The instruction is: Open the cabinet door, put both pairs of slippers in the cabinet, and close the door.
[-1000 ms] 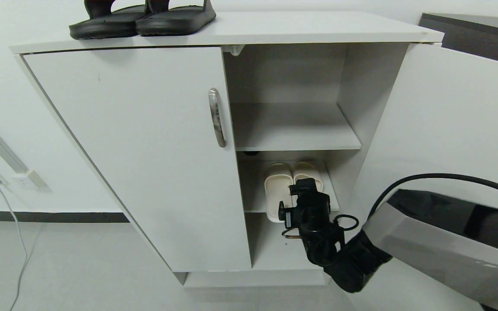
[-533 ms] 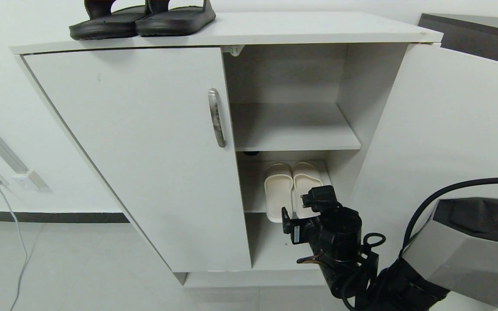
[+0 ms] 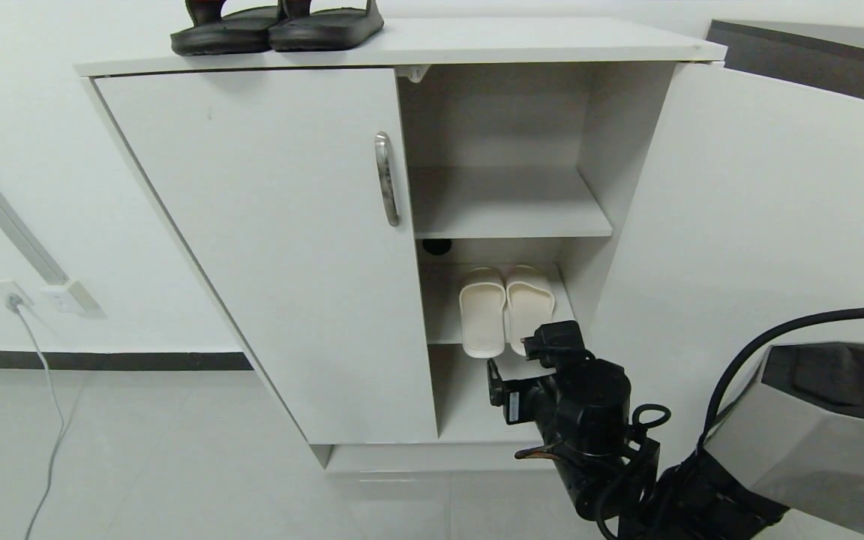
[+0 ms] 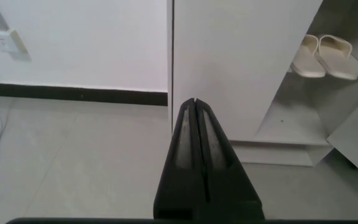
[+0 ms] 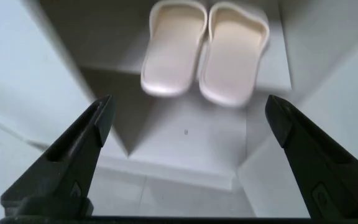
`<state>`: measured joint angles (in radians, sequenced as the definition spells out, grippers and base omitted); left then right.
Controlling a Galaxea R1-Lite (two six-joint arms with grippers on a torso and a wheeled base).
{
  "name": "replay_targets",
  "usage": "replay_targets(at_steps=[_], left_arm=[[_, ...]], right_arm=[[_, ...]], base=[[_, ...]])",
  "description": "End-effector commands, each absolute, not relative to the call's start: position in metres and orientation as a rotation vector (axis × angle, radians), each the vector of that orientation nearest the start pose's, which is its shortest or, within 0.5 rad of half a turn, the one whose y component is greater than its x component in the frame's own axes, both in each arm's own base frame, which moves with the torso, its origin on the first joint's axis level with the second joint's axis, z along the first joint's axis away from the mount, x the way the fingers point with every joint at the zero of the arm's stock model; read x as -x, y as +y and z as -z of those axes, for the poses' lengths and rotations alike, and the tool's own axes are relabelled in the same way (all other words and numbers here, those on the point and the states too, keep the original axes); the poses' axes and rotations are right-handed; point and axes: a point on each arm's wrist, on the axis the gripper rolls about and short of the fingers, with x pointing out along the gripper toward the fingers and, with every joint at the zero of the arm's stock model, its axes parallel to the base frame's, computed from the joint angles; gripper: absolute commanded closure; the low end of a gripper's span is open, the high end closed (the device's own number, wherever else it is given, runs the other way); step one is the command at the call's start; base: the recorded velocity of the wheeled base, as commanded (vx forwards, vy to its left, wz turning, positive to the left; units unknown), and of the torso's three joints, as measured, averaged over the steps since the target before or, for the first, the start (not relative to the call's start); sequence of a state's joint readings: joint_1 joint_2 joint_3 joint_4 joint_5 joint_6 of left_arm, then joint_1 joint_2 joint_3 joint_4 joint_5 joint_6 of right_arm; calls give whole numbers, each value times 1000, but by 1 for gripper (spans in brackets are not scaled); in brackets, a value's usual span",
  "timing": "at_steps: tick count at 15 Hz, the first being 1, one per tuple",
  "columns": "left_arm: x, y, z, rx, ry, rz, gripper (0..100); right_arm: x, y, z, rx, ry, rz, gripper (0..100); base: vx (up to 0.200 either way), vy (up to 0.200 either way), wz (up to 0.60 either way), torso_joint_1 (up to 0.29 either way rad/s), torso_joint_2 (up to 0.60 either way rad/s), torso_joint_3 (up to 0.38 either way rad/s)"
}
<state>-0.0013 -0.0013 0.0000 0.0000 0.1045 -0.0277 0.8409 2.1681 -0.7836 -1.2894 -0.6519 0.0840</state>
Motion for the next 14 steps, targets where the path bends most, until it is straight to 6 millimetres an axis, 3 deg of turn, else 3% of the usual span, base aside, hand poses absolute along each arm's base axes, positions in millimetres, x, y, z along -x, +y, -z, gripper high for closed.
replay_targets(at_steps=[1, 14], left_arm=[[23, 2, -75, 28, -1, -104, 100], [23, 2, -76, 25, -1, -91, 100]], right_arm=[[-258, 269, -81, -20, 77, -187, 0], [-253, 263, -89, -27, 68, -178, 0]], base=[[0, 0, 0, 0, 0, 0], [0, 0, 0, 0, 0, 0]])
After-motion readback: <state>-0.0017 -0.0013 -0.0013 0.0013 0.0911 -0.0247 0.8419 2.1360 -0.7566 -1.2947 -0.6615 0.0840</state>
